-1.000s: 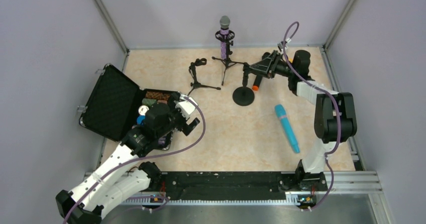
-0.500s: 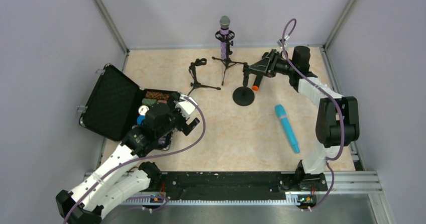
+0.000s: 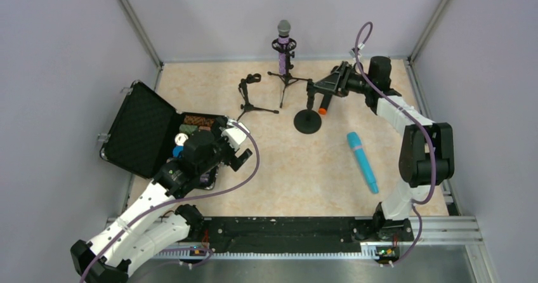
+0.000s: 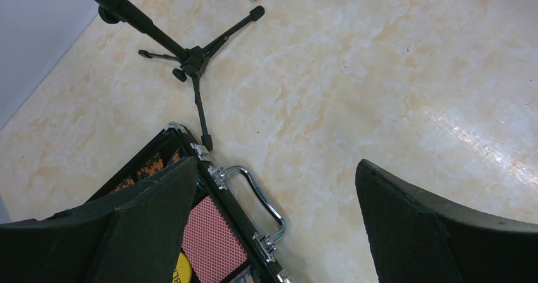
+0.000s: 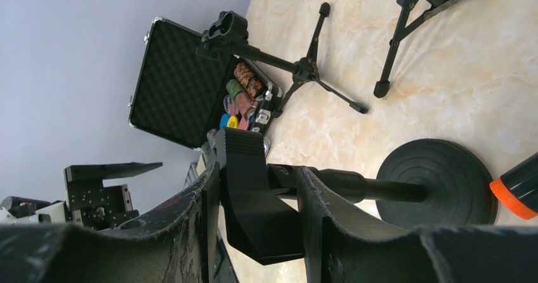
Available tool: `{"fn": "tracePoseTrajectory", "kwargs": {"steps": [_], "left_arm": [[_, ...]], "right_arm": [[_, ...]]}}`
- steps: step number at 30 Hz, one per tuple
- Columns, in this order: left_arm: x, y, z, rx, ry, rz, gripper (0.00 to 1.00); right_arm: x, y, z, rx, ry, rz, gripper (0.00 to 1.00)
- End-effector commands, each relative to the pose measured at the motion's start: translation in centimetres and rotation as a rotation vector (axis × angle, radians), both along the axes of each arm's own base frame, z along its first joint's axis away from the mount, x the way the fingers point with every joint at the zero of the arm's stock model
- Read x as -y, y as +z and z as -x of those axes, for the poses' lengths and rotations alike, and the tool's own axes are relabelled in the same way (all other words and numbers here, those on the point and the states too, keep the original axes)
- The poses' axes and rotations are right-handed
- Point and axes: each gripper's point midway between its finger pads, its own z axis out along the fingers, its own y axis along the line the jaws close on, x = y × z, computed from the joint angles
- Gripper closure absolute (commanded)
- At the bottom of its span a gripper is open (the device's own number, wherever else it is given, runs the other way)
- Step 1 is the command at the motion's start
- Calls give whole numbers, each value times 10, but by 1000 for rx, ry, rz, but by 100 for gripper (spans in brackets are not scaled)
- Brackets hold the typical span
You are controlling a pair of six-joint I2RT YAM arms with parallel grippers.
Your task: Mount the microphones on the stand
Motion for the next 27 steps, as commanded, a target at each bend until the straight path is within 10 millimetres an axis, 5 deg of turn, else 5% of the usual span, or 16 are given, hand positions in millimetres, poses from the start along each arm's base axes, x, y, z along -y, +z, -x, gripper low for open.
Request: {"fn": "tracePoseTrajectory", "kwargs": {"steps": [1, 10, 27], "left_arm": [[1, 10, -4, 49, 3, 25, 1], [1, 10, -4, 47, 3, 25, 1], [0, 9, -2, 45, 2, 27, 1]], "right_arm": [[5, -10, -4, 32, -39, 64, 69], [13, 21, 0, 122, -111, 59, 4], [31, 46, -6, 143, -215, 55, 1]]}}
